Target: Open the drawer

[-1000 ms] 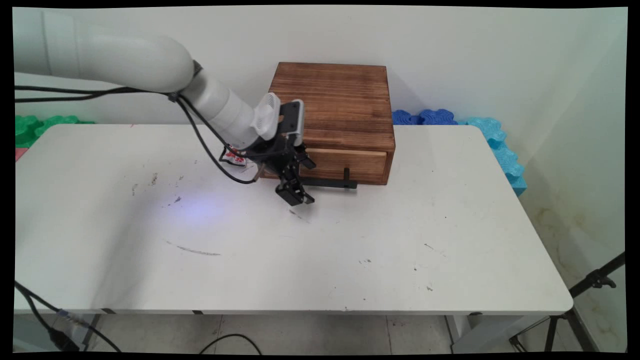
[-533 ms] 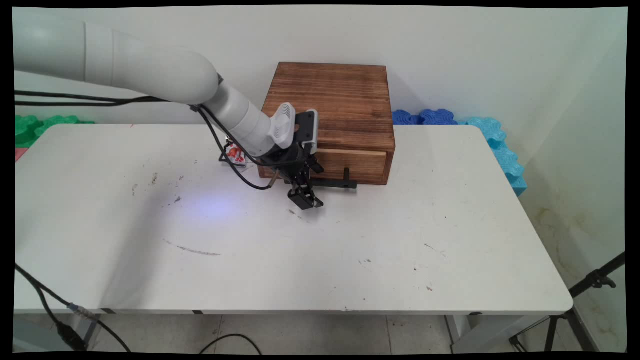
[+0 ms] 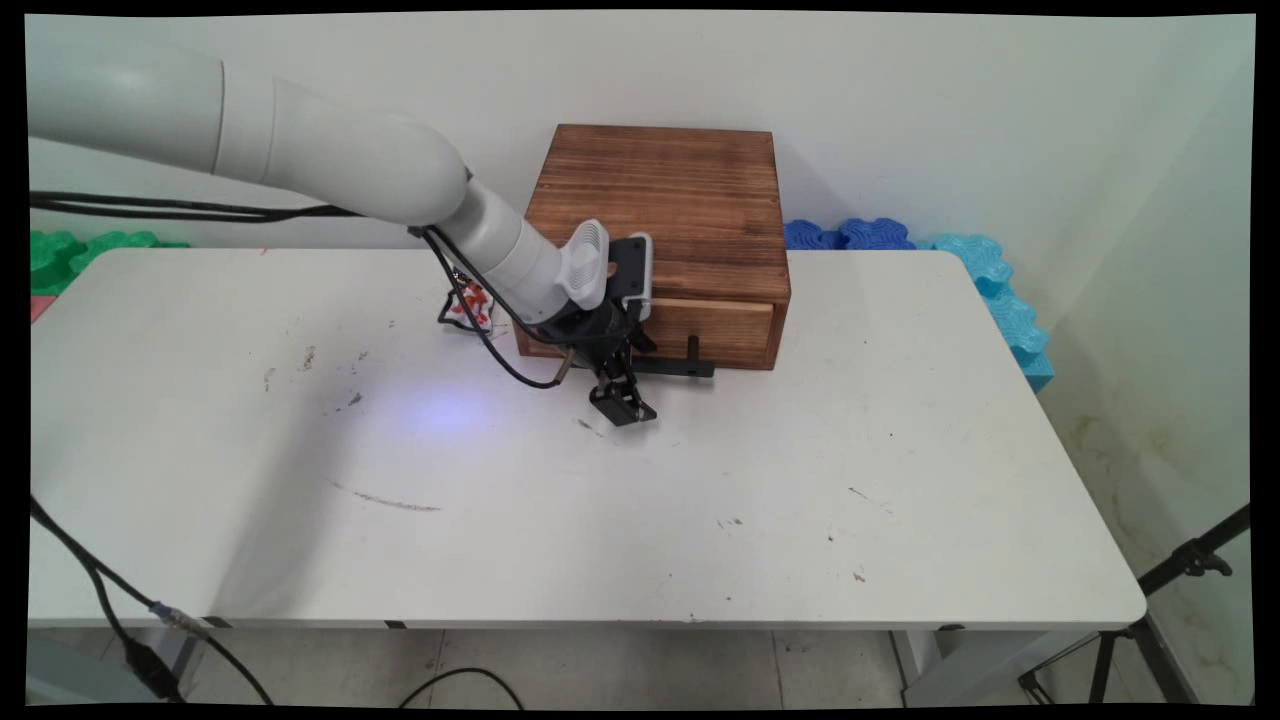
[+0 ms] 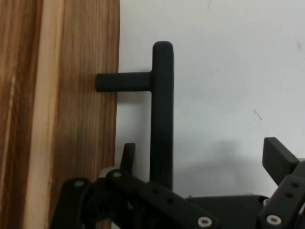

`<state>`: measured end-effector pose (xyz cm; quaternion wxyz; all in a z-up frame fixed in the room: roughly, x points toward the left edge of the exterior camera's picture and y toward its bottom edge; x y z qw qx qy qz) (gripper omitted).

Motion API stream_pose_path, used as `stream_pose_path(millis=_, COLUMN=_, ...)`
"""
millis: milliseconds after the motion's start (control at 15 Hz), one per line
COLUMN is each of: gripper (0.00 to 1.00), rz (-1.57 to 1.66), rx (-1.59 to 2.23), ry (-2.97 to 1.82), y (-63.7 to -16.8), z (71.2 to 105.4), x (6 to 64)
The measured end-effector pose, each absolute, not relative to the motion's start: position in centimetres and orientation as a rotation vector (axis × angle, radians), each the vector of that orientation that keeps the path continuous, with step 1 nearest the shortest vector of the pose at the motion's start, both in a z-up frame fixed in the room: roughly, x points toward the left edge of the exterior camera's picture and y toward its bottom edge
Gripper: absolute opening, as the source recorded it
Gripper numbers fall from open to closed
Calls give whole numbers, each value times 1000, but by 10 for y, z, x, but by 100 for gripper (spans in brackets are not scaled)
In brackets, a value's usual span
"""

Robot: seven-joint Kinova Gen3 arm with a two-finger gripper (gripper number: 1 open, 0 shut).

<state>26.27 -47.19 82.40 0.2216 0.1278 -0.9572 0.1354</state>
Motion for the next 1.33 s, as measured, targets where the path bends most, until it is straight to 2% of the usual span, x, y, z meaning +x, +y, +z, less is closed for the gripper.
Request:
stream_pose_path(millis=733, gripper=100, rz=345, rx=352, ry=-2671, y=-469, z=812, x=254)
stream_pose_path(millis=1333, gripper=100, rz=305, rx=341, ry=-2678, y=-448, z=812, x=247)
